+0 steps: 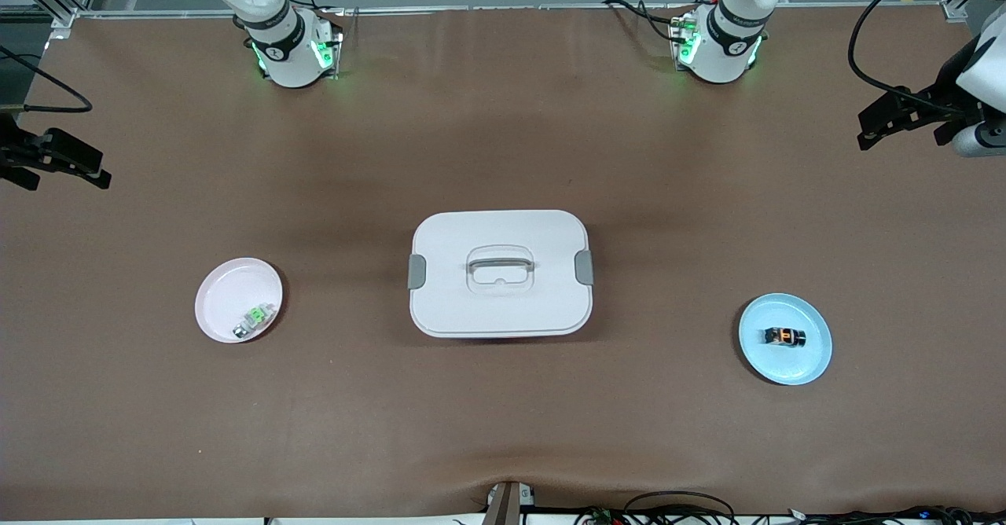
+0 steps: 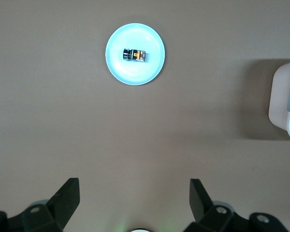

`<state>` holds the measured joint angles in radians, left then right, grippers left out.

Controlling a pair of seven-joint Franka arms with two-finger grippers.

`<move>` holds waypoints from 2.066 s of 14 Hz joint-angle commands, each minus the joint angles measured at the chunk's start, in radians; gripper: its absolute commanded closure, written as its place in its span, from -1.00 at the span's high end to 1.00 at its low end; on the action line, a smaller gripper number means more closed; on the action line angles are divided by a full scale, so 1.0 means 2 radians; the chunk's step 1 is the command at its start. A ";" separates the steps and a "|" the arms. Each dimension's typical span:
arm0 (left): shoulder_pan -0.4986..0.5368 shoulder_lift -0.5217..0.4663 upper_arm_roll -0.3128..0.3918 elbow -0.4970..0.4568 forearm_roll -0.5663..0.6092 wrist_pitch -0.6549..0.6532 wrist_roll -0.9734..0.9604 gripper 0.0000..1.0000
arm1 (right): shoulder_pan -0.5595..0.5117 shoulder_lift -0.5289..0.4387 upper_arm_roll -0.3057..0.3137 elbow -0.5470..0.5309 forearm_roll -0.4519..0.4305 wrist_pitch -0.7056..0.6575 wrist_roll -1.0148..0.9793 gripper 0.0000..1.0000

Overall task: Transfer orange switch to right arm and place
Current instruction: 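Move the left gripper out toward the light-blue plate, then lower the left gripper over the black-orange switch on the blue plate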

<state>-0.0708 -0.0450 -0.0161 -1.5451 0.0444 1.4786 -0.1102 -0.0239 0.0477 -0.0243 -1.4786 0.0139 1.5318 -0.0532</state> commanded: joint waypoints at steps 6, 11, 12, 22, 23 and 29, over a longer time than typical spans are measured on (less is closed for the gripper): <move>0.002 0.008 0.000 0.010 0.004 -0.011 0.011 1.00 | -0.006 0.000 0.006 0.005 0.004 -0.007 0.037 1.00; 0.016 0.065 0.000 -0.004 0.008 0.041 0.011 1.00 | -0.007 0.000 0.006 0.005 0.004 -0.007 0.042 1.00; 0.020 0.075 0.000 -0.011 0.008 0.060 0.011 1.00 | -0.007 0.000 0.006 0.005 0.005 -0.007 0.042 1.00; 0.028 0.156 0.000 -0.100 0.007 0.261 0.007 1.00 | -0.008 0.000 0.005 0.005 0.004 -0.007 0.037 1.00; 0.032 0.166 0.000 -0.103 0.007 0.276 0.007 1.00 | -0.007 0.000 0.005 0.005 0.004 -0.007 0.037 1.00; 0.031 0.221 0.000 -0.109 0.007 0.339 0.001 1.00 | -0.007 0.000 0.006 0.005 0.004 -0.007 0.037 1.00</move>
<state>-0.0102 0.3774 -0.0136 -1.7596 0.0457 2.1232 -0.1008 -0.0239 0.0477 -0.0238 -1.4784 0.0159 1.5275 0.0150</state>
